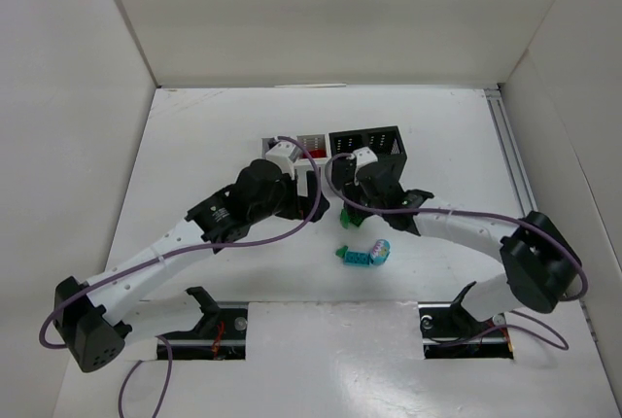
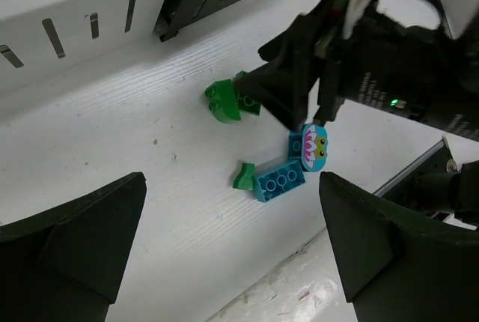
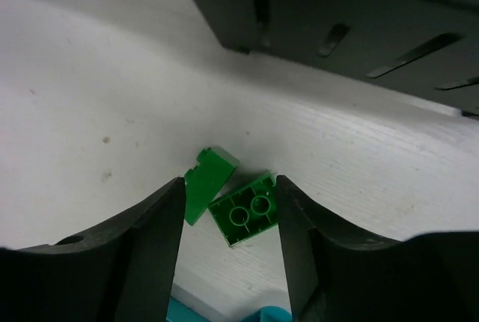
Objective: Sort the legos into containers by color
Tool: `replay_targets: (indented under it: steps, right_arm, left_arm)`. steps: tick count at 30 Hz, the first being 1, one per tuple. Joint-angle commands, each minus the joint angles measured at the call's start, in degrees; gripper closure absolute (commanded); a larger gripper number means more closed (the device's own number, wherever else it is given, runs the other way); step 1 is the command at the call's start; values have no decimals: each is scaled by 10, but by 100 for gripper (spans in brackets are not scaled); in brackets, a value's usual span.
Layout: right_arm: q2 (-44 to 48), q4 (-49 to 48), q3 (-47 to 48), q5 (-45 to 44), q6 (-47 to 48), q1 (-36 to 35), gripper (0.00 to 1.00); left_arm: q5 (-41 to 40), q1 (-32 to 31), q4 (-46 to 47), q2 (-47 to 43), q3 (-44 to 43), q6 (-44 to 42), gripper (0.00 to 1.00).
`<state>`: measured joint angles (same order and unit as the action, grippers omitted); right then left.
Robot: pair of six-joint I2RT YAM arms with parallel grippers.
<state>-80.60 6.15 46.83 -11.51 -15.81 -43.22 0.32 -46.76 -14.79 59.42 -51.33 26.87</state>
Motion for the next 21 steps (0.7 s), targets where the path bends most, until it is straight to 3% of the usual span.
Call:
replay_targets:
  steps: [1, 7, 11, 15, 21]
  right_arm:
    - [-33, 52, 24, 17, 7, -23, 42]
    - [15, 53, -16, -19, 9, -23, 35]
    - [26, 17, -23, 3, 118, -23, 17]
    - [-17, 48, 11, 25, 227, -23, 15]
    - [-50, 57, 19, 43, 276, -23, 11]
  left_arm:
    - [-5, 3, 18, -1, 5, 1, 0]
    - [-5, 8, 18, -12, 11, 1, 0]
    - [-5, 8, 23, -12, 16, 1, 0]
    - [0, 8, 23, -7, 16, 1, 0]
    - [0, 8, 23, -7, 16, 1, 0]
